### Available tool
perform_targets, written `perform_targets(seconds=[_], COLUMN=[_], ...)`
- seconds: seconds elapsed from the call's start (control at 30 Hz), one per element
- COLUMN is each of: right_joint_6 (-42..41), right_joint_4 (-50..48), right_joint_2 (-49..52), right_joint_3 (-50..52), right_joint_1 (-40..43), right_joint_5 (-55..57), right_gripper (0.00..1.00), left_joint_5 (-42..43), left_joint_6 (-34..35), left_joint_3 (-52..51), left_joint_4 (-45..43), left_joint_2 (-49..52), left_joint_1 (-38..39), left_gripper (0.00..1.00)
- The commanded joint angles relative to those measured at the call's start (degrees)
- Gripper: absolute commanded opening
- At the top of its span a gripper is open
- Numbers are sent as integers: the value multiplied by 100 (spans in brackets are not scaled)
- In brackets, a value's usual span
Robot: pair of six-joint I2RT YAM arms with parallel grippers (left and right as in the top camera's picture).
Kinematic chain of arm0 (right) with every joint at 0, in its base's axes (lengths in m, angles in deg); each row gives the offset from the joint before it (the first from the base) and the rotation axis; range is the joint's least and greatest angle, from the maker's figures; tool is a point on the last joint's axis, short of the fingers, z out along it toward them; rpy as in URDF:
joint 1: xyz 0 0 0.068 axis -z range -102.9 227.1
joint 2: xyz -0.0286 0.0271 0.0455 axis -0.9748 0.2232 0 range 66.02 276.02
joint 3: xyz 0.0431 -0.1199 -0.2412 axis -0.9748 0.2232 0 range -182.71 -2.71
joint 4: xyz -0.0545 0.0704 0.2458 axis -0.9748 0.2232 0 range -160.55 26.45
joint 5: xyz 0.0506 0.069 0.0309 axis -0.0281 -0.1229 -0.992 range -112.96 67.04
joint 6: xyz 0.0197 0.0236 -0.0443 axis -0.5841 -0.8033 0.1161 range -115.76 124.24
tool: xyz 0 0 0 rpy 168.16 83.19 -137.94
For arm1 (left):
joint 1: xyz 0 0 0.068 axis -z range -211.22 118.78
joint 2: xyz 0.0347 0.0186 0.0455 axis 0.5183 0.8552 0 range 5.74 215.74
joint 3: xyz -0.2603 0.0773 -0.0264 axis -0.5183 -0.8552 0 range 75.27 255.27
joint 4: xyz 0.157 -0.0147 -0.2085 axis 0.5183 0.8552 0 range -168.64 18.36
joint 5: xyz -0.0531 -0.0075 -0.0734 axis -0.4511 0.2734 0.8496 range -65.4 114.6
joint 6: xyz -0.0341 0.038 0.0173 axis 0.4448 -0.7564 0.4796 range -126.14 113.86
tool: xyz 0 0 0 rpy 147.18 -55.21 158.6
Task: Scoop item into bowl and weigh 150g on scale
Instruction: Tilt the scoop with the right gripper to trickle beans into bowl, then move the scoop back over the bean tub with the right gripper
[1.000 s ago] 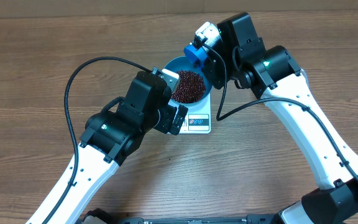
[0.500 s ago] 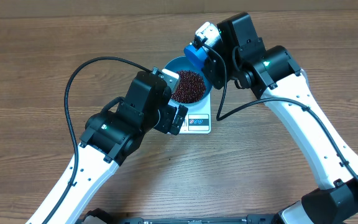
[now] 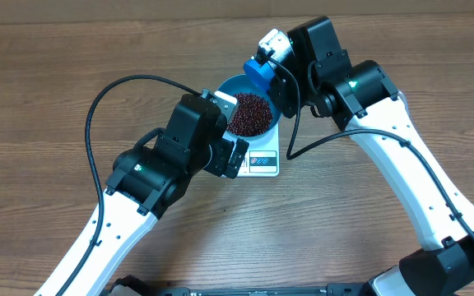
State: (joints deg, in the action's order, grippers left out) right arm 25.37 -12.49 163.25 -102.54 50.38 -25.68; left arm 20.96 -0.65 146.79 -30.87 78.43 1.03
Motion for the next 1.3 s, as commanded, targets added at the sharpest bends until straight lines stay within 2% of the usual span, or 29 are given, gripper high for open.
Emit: perform_targets(seconds=[0.0, 0.2, 0.4, 0.53, 0.73, 1.0, 1.27], right_joint_6=[35, -219, -2420, -3397, -4089, -4081, -4061], right_joint_4=[-28, -55, -85, 229, 898, 1486, 1569], right_joint_2=[-197, -197, -197, -197, -195, 94, 581], right_joint_3=[-138, -138, -138, -138, -138, -138, 2], right_joint_1=[-28, -28, 122, 363, 905, 1790, 1893], right_joint_5=[11, 256, 2964, 3947, 3880, 2983, 2789], right_gripper=[4, 4, 4, 4, 4, 4, 4], left_joint_5=[13, 13, 15, 17, 28, 28, 28], left_joint_6=[-127, -125, -125, -125, -125, -127, -125], left_joint_3=[129, 129, 129, 129, 129, 129, 129], left_joint_4=[-20, -20, -22, -17, -9, -9, -4], left_joint_2=[-57, -57, -57, -57, -57, -57, -57], left_joint_1=[0, 0, 0, 0, 0, 0, 0], left_gripper=[100, 99, 99, 100, 100, 100, 100])
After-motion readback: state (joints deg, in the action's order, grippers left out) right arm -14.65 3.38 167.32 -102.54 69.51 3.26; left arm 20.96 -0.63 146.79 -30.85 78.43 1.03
